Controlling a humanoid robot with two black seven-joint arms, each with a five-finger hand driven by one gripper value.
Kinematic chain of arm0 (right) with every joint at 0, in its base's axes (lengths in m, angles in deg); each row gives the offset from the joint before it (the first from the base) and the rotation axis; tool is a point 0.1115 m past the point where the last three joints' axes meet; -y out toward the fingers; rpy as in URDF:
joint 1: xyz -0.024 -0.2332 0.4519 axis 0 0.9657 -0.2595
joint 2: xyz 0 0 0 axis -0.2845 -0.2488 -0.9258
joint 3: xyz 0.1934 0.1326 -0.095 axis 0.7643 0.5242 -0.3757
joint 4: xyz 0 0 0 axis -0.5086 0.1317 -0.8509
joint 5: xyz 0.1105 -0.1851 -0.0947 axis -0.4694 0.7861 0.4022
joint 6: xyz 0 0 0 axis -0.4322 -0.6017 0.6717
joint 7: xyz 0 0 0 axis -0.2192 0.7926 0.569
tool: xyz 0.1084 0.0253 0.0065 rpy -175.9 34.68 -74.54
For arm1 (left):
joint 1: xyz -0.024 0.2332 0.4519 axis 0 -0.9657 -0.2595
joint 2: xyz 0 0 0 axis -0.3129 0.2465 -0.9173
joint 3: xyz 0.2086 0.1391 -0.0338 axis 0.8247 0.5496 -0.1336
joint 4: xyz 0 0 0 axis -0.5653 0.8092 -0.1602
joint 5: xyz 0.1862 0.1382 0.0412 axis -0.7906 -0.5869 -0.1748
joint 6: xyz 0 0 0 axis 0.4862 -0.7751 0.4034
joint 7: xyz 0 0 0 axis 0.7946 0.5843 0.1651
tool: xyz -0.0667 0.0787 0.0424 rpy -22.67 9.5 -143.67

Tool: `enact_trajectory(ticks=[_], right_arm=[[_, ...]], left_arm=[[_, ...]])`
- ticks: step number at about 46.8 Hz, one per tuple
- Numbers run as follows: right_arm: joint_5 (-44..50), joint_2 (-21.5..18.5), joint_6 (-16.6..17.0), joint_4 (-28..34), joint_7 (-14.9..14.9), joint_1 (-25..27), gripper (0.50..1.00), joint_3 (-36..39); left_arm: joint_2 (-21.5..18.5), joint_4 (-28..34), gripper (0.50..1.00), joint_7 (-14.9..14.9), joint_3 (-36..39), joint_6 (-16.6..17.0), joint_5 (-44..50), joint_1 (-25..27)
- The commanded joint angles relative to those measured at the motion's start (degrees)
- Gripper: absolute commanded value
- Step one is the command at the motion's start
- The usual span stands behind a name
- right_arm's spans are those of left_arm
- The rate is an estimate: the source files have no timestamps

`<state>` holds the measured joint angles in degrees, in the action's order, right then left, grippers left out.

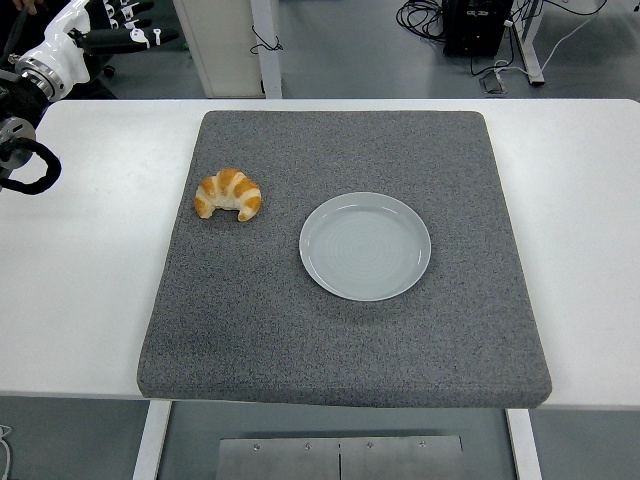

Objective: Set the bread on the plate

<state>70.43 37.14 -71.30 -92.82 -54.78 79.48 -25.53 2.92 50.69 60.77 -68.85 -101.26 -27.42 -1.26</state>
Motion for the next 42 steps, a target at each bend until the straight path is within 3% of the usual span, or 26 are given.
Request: enact_trajectory(ticks=[1, 9, 18, 42], right_arm=[[0.02, 0.0, 0.01, 0.0, 0.0, 0.06, 1.0, 0.0], [0.02, 0.0, 0.01, 0.0, 0.0, 0.06, 1.0, 0.0], [-0.07, 0.0, 0.01, 0.0, 0.0, -0.03, 1.0, 0.0], [0.02, 0.0, 0.01, 0.0, 0.0, -0.03, 1.0, 0.0]], left_arm=[[-0.24, 1.73, 0.975, -0.97, 0.11, -0.08, -6.99, 0.68], [-2.7, 7.71, 0.974, -5.28, 0.38, 0.01, -17.28, 0.77], [-5.78, 15.09, 0.974, -10.73, 3.36, 0.01, -22.82, 1.56], [-5.95, 20.37, 0.975, -10.56, 11.01, 0.01, -37.06, 2.88]])
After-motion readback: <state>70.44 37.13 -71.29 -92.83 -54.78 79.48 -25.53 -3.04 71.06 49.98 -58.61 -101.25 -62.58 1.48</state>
